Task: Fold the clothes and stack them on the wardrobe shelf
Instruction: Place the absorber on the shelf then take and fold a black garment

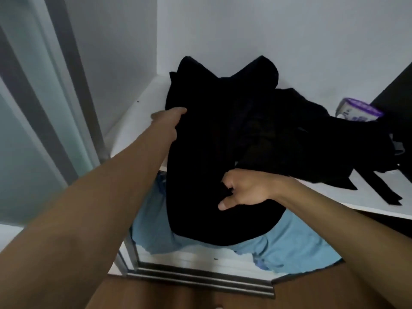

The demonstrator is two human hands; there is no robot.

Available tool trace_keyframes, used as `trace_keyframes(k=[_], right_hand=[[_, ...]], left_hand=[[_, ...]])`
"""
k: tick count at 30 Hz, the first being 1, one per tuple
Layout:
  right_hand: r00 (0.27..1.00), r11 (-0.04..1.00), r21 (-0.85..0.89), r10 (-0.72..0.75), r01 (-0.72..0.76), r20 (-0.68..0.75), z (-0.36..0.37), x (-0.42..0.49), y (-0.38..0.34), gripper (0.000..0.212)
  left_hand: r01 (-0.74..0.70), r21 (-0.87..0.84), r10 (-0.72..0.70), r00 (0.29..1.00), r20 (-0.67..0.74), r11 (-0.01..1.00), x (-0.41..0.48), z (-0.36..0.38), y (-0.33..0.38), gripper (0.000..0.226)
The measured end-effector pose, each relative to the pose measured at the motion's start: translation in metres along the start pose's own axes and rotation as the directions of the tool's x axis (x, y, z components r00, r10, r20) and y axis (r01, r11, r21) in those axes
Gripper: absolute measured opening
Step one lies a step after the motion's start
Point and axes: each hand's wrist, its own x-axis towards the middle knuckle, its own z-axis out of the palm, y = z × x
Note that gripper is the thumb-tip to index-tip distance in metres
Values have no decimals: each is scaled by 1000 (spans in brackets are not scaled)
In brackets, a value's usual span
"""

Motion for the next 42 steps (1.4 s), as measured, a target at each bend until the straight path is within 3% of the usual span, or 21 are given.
trace_keyframes(k=[3, 5, 6, 8, 10, 12, 14, 16, 18, 20, 23, 27, 29, 31, 34, 36, 39, 41, 42], right_hand=[[998, 998, 27, 59, -60, 20, 17, -5, 0, 13], [997, 997, 38, 64, -65, 44, 14, -9, -5, 11], [998, 996, 68, 54, -55, 18, 8, -12, -7, 13], [979, 973, 230, 75, -29, -191, -11, -16, -11, 12], [858, 907, 420, 185, 40, -480, -36, -18, -13, 8], [734, 831, 555, 356, 34, -578, -57, -14, -12, 17], [718, 712, 701, 504, -31, -480, -64, -3, -11, 42], [784, 551, 831, 548, -77, -291, -58, 14, -17, 60], [838, 417, 908, 504, -25, -209, -43, 31, -27, 60], [810, 339, 935, 516, 106, -279, -28, 41, -34, 42], [713, 366, 884, 532, 292, -456, -12, 39, -39, 20], [711, 404, 801, 388, 441, -587, 11, 14, -49, 15], [728, 476, 763, 310, 438, -611, 32, -2, -50, 16], [764, 558, 734, 253, 387, -594, 58, -17, -44, 18], [869, 711, 674, 187, 202, -458, 90, -39, -28, 27], [937, 776, 620, 122, 115, -327, 101, -55, -15, 29], [990, 833, 544, -34, 103, -136, 103, -82, 0, 23], [989, 833, 535, -89, 138, -117, 94, -102, 7, 22], [980, 826, 537, -82, 168, -181, 89, -109, 10, 25]], left_hand=[[13, -9, -12, 999, 51, 1000, -8, 17, -15, 51], [-45, 74, 42, 998, 44, 996, -11, 20, -25, 45], [-98, 104, 94, 995, 42, 990, -11, 20, -28, 47], [-208, 126, 201, 978, 62, 970, -12, 16, -30, 48], [-273, 145, 254, 957, 140, 951, -22, 9, -28, 53], [-316, 193, 270, 935, 231, 929, -37, -1, -27, 50], [-334, 234, 251, 913, 321, 913, -53, -10, -29, 43], [-332, 244, 205, 879, 431, 911, -69, -20, -36, 43], [-358, 279, 168, 831, 530, 891, -85, -30, -45, 43], [-364, 288, 139, 800, 583, 886, -97, -43, -55, 41], [-219, 207, 56, 804, 592, 954, -113, -67, -69, 24], [47, -19, -27, 808, 588, 999, -129, -78, -78, 72], [101, -162, -5, 861, 508, 982, -139, -66, -76, 76], [29, -234, 54, 939, 340, 972, -149, -48, -78, 63], [-37, -230, 63, 992, 107, 972, -167, -19, -98, 33], [-39, -208, 34, 999, -29, 977, -177, -9, -118, 31], [-118, -146, 83, 971, -225, 982, -191, -16, -136, 35], [-153, -93, 123, 955, -269, 984, -205, -26, -146, 35], [-163, -74, 137, 952, -275, 984, -214, -30, -151, 35]])
